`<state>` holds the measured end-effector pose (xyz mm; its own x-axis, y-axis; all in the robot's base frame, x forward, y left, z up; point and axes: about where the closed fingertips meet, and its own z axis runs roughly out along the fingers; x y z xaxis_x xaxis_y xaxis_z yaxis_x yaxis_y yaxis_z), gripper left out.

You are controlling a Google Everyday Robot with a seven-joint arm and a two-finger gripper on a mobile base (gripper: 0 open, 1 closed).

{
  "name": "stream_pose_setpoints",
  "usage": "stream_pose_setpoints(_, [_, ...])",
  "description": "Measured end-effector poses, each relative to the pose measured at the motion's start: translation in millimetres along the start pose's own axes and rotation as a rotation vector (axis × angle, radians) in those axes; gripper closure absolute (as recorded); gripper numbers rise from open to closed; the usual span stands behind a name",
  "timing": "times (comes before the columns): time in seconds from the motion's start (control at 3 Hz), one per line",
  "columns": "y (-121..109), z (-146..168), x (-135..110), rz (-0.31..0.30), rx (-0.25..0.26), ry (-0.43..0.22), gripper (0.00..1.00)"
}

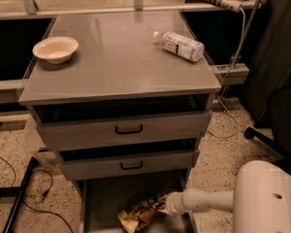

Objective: Place brown chip bag into bottom drawer

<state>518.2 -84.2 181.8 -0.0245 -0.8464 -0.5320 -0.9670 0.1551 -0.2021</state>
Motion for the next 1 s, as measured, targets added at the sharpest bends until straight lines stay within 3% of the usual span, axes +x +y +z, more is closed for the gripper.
stream_pose_setpoints(0.67, [0.0,0.0,0.0,0.0,0.0,0.0,0.11])
stream_pose_setpoints(1.0, [0.0,0.0,0.0,0.0,0.0,0.0,0.0])
